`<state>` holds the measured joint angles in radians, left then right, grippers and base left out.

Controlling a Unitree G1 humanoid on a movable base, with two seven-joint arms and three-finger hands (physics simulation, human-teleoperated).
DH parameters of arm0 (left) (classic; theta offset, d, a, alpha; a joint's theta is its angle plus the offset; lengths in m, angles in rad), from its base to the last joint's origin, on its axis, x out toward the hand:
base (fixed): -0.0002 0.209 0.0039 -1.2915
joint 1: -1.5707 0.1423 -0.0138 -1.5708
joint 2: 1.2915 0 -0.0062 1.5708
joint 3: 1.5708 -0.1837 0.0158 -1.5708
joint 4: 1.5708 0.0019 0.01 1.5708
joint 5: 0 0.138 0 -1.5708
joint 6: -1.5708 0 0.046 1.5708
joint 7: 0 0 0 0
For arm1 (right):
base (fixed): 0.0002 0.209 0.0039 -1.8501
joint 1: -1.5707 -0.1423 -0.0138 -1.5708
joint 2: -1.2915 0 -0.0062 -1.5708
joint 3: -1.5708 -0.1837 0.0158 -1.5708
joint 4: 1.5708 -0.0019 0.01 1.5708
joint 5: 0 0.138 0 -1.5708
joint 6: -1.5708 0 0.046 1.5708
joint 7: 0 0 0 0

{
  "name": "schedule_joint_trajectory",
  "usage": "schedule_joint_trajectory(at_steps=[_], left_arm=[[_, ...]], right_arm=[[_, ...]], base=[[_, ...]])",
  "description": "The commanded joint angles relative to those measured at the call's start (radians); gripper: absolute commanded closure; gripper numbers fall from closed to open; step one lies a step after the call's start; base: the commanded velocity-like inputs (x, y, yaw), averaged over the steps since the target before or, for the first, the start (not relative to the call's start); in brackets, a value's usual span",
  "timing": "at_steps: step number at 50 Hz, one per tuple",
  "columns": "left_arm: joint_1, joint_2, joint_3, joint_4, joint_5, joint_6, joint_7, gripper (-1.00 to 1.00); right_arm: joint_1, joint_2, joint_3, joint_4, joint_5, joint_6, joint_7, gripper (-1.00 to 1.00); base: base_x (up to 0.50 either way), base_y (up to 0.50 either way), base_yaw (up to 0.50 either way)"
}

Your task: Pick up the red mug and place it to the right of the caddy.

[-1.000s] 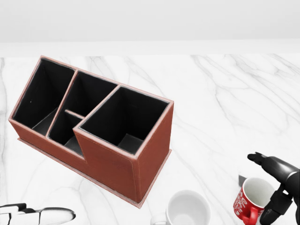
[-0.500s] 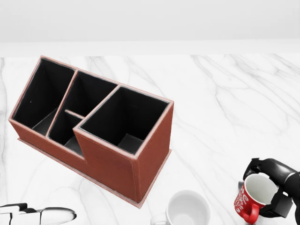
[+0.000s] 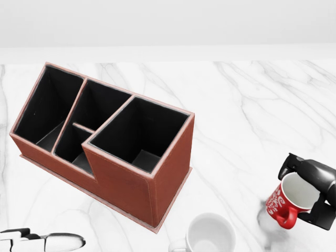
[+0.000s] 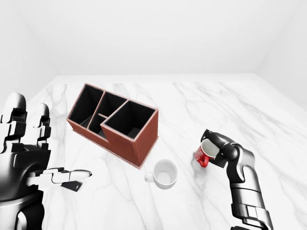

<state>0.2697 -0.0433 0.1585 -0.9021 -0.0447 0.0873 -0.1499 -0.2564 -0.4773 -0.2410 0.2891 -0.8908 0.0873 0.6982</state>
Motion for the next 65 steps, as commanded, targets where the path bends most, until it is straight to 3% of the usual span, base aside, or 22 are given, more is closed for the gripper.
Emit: schedule_joint_trajectory(at_steps=[1, 14, 18, 35, 65], left_arm=[[0.002, -0.002, -0.006, 0.005, 0.003, 0.0, 0.001, -1.0], [-0.001, 0.004, -0.013, 0.022, 0.004, 0.0, 0.007, -1.0], [-0.004, 0.005, -0.026, 0.049, 0.015, 0.0, 0.011, -1.0], [0.002, 0.007, -0.034, 0.037, 0.014, 0.0, 0.013, -1.0], [-0.003, 0.006, -0.014, 0.021, 0.0, 0.0, 0.008, -1.0]], right_arm=[[-0.039, -0.012, -0.03, -0.183, -0.05, 0.0, 0.0, 1.0], [-0.163, -0.003, 0.001, -0.209, -0.064, 0.0, 0.0, 1.0], [-0.21, 0.033, 0.045, -0.179, -0.078, 0.0, 0.0, 1.0], [-0.263, 0.138, 0.14, -0.089, -0.115, 0.0, 0.0, 1.0], [-0.318, 0.212, 0.204, 0.093, -0.099, 0.0, 0.0, 1.0]], base=[[0.0, 0.0, 0.0], [0.0, 0.0, 0.0], [0.0, 0.0, 0.0], [0.0, 0.0, 0.0], [0.0, 0.0, 0.0]])
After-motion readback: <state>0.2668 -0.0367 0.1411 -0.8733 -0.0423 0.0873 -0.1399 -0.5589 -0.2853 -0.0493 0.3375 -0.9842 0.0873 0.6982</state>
